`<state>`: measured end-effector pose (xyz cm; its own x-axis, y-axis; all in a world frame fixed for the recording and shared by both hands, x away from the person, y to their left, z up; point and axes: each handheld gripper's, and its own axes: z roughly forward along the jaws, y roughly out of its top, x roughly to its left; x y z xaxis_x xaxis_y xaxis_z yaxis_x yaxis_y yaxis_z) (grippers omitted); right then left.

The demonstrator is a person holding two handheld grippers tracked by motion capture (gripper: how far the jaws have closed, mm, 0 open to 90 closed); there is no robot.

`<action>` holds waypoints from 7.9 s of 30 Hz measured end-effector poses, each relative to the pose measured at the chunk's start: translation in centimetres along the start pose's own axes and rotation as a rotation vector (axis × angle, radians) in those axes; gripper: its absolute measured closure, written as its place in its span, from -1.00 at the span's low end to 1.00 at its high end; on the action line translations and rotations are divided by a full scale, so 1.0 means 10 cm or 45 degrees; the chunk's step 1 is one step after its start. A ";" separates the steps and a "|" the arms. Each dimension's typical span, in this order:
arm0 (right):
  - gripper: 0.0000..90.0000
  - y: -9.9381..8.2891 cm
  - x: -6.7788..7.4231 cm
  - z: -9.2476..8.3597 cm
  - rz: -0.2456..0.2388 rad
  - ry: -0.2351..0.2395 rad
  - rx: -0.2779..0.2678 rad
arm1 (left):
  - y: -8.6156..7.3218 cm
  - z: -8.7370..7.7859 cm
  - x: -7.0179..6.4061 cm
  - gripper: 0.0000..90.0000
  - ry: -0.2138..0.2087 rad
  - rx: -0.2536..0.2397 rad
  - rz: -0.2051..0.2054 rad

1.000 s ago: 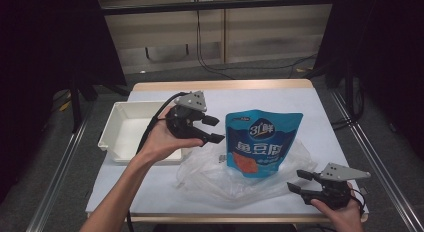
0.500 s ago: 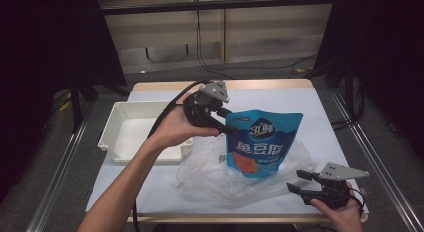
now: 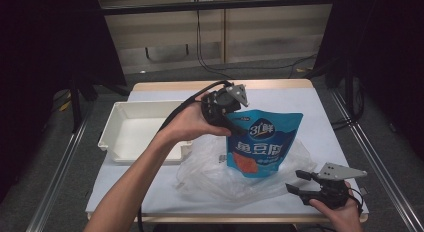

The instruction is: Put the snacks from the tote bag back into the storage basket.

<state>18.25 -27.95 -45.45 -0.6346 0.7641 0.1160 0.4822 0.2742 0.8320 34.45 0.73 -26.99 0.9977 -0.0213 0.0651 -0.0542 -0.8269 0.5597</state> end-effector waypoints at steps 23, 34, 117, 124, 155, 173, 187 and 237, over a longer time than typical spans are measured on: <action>-0.14 0.00 0.00 0.05 -0.002 0.024 0.013 | 0.13 0.19 0.07 0.65 -0.077 0.101 -0.032; -0.18 -0.01 -0.01 0.07 -0.003 0.019 0.024 | 0.15 0.28 0.07 1.00 -0.112 0.125 -0.020; -0.36 0.00 -0.04 0.02 0.021 -0.017 -0.033 | -0.04 -1.05 0.32 1.00 0.097 -0.126 -0.087; -0.36 0.00 -0.04 0.02 0.024 -0.017 -0.035 | -0.27 -1.22 0.41 1.00 0.138 -0.084 -0.142; -0.37 0.00 -0.05 0.02 0.041 -0.011 -0.036 | -1.11 -1.72 0.94 1.00 0.272 -0.057 -0.341; -0.38 -0.02 -0.06 0.04 0.045 0.000 -0.036 | -1.57 -1.58 1.21 1.00 0.321 -0.031 -0.434; -0.38 -0.02 -0.06 0.03 0.047 0.006 -0.033 | -1.66 -1.27 1.39 1.00 0.314 -0.053 -0.466; -0.39 -0.02 -0.07 0.07 0.034 0.025 -0.019 | -1.98 -1.03 1.66 0.40 0.525 0.034 -0.633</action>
<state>18.99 -28.13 -46.11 -0.6335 0.7594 0.1485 0.4901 0.2453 0.8365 51.67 22.50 -28.49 0.8052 0.5812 0.1182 0.4169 -0.6964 0.5842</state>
